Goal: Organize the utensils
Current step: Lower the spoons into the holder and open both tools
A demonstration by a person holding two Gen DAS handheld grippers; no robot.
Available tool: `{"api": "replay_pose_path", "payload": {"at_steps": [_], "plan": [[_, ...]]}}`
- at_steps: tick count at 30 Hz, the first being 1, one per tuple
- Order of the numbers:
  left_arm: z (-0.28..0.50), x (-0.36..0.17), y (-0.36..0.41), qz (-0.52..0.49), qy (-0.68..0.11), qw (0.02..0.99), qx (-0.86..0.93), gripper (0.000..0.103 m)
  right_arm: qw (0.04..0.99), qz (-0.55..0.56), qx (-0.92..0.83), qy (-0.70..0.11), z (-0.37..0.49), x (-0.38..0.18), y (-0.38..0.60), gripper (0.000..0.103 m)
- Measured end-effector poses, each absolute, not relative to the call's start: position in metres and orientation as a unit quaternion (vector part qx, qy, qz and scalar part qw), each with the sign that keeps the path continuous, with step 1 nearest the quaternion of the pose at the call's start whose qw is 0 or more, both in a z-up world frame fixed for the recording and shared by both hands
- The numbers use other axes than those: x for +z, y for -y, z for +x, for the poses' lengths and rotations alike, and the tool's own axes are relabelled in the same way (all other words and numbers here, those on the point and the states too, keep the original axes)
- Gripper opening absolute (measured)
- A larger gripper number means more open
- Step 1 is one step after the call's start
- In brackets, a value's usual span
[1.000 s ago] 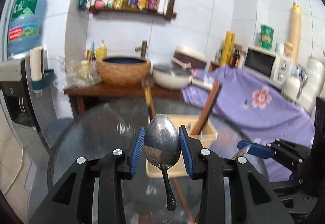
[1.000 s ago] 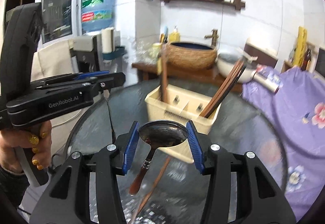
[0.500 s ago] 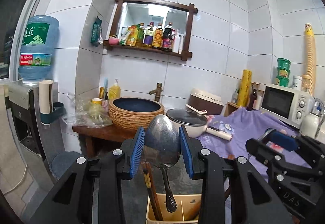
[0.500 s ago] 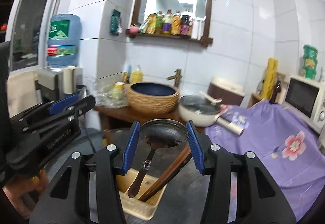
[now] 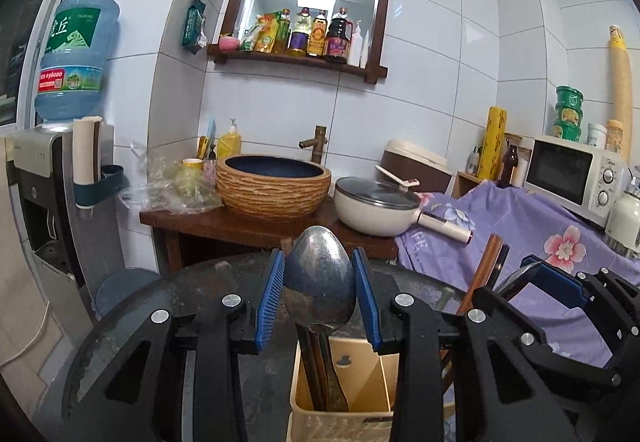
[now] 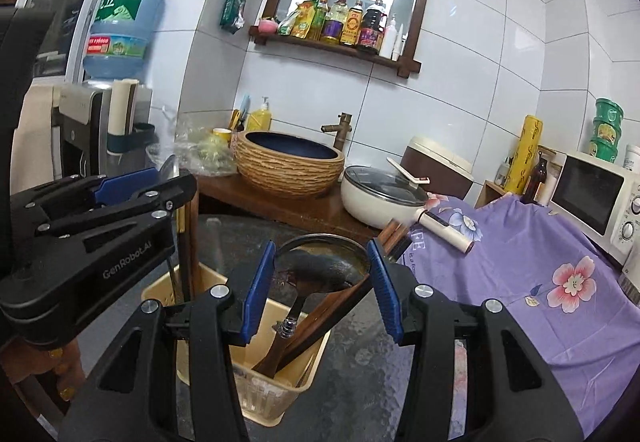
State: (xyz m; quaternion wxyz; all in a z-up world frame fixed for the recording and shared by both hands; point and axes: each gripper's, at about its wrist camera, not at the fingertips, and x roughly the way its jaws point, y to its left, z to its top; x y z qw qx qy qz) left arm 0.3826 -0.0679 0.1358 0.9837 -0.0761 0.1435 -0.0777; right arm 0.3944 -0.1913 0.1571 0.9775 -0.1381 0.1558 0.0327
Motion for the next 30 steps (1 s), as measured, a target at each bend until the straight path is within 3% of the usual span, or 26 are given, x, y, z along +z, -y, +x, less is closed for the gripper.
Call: {"api": "replay_pose_path", "payload": {"at_steps": [18,21,30], "plan": [[0.375,0.097,0.062,-0.064,-0.189,0.975,-0.100,0.035,0.969,-0.146,0.045,-0.196,0.394,0.112,0.199,0.048],[0.372,0.097,0.062,-0.061,-0.191,0.974,-0.104,0.036,0.971,-0.150,0.042,-0.183,0.390,0.112,0.201,0.065],[0.341,0.106,0.040,-0.071,-0.180,0.977,-0.094,0.059,0.977,-0.153,0.041,-0.143,0.361,0.128,0.209,0.071]]}}
